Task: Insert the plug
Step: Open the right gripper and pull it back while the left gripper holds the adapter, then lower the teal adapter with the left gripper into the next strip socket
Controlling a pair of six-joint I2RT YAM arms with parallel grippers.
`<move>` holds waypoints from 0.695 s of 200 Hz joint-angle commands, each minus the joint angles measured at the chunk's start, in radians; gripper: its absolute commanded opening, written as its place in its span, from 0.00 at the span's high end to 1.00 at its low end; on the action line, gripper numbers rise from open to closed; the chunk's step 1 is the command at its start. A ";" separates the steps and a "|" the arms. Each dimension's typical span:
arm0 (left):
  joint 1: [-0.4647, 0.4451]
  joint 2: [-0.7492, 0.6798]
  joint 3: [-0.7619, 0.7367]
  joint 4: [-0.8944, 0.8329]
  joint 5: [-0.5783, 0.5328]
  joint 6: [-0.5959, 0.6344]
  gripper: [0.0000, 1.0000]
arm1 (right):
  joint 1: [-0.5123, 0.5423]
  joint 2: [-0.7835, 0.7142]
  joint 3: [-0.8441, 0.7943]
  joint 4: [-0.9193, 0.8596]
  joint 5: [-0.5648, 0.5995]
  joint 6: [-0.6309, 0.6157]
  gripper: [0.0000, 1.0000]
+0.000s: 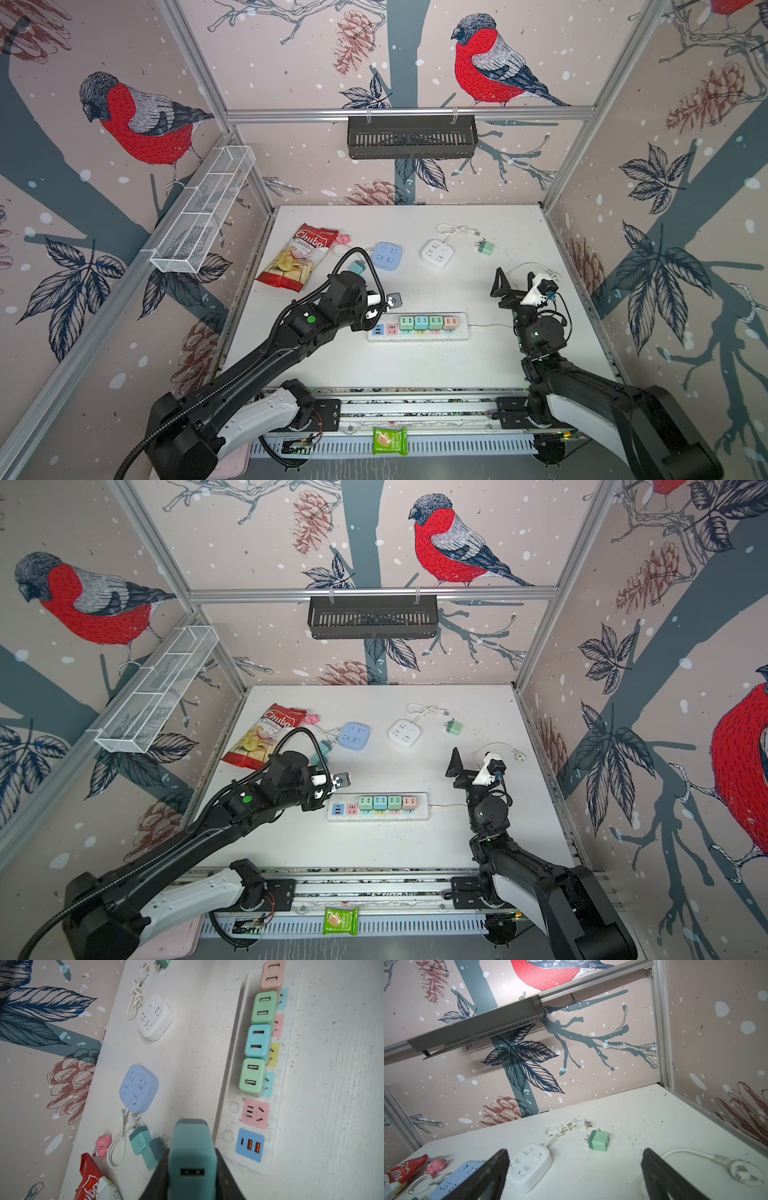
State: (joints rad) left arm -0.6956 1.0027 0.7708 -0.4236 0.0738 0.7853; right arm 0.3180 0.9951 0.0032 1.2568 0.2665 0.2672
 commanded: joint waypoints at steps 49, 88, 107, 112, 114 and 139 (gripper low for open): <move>0.005 0.048 -0.004 -0.048 0.102 0.022 1.00 | -0.008 -0.002 -0.025 0.000 -0.015 0.027 0.00; -0.012 0.115 0.031 -0.026 0.222 0.005 1.00 | -0.010 0.003 -0.022 0.000 -0.019 0.032 0.00; -0.041 0.126 0.023 -0.035 0.193 0.016 1.00 | -0.010 0.006 -0.022 0.000 -0.025 0.032 0.00; -0.050 0.126 0.018 -0.039 0.172 0.021 1.00 | -0.011 0.006 -0.022 0.000 -0.023 0.032 0.00; -0.055 0.126 0.017 -0.038 0.165 0.022 1.00 | -0.010 0.006 -0.022 0.000 -0.025 0.031 0.00; -0.077 0.130 -0.003 -0.038 0.148 0.030 1.00 | -0.010 0.009 -0.022 0.000 -0.027 0.031 0.00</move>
State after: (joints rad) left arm -0.7601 1.1278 0.7776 -0.4545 0.2306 0.7902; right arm 0.3077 1.0008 0.0032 1.2503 0.2485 0.2878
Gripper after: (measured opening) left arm 0.289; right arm 0.997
